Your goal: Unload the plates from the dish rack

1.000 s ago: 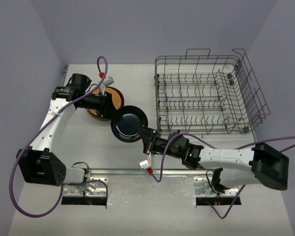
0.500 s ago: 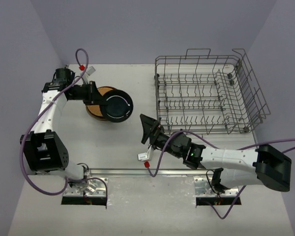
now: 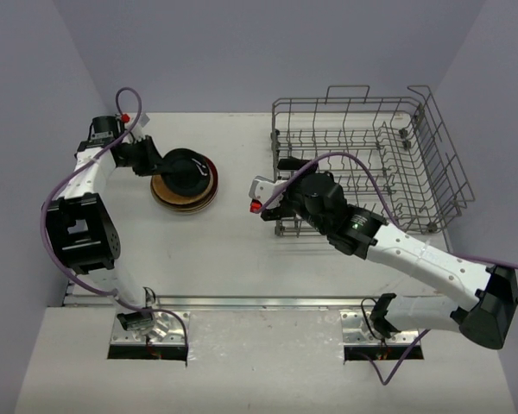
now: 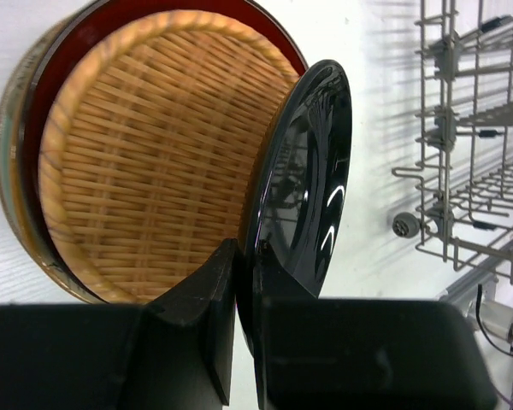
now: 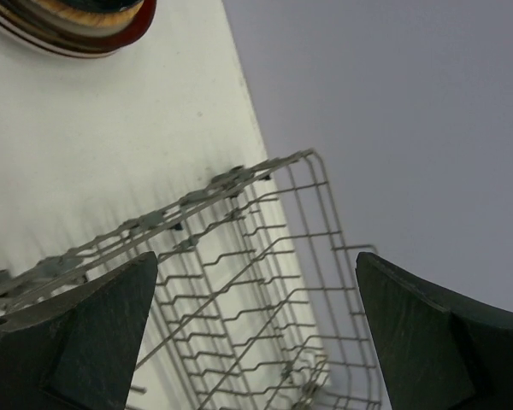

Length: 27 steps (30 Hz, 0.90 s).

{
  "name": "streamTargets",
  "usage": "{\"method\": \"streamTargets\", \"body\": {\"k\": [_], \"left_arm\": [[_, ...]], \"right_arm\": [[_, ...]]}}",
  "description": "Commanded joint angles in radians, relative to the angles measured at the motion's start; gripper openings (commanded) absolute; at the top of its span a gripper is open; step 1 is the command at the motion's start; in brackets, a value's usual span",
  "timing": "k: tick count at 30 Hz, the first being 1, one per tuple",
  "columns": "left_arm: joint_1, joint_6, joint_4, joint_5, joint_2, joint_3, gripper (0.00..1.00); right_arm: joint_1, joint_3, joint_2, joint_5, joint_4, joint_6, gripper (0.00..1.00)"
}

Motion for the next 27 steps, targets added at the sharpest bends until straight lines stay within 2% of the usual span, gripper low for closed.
{"method": "streamTargets", "body": {"k": [1, 4, 6, 8, 13, 18, 19, 23, 26, 27], "left_arm": [[0.027, -0.063, 0.096, -0.045, 0.02, 0.018, 0.0], [0.03, -0.081, 0.114, -0.08, 0.038, 0.031, 0.0], [0.031, -0.086, 0.116, -0.098, 0.051, 0.036, 0.07], [0.03, -0.083, 0.114, -0.101, 0.058, 0.04, 0.19], [0.031, -0.074, 0.103, -0.138, 0.05, 0.043, 0.68], [0.03, -0.038, 0.085, -0.188, -0.005, 0.07, 0.97], [0.03, -0.03, 0.08, -0.199, -0.022, 0.078, 1.0], [0.008, 0.054, 0.067, -0.279, -0.116, 0.113, 1.0], [-0.077, 0.122, 0.049, -0.423, -0.19, 0.127, 1.0], [-0.137, 0.144, 0.05, -0.503, -0.213, 0.116, 1.0]], "right_arm": [[-0.028, 0.034, -0.007, -0.054, -0.177, 0.257, 0.99], [-0.042, 0.021, -0.018, -0.072, -0.196, 0.303, 0.99], [-0.059, 0.034, -0.015, -0.084, -0.22, 0.338, 0.99], [-0.082, 0.054, -0.009, -0.097, -0.243, 0.379, 0.99], [-0.129, 0.079, -0.001, -0.11, -0.258, 0.448, 0.99], [-0.199, 0.167, 0.027, -0.141, -0.336, 0.55, 0.99], [-0.234, 0.191, 0.038, -0.154, -0.357, 0.594, 0.99], [-0.414, 0.314, 0.101, -0.219, -0.489, 0.769, 0.99], [-0.558, 0.335, 0.109, -0.26, -0.536, 0.893, 0.99], [-0.593, 0.322, 0.099, -0.268, -0.544, 0.917, 0.99]]}}
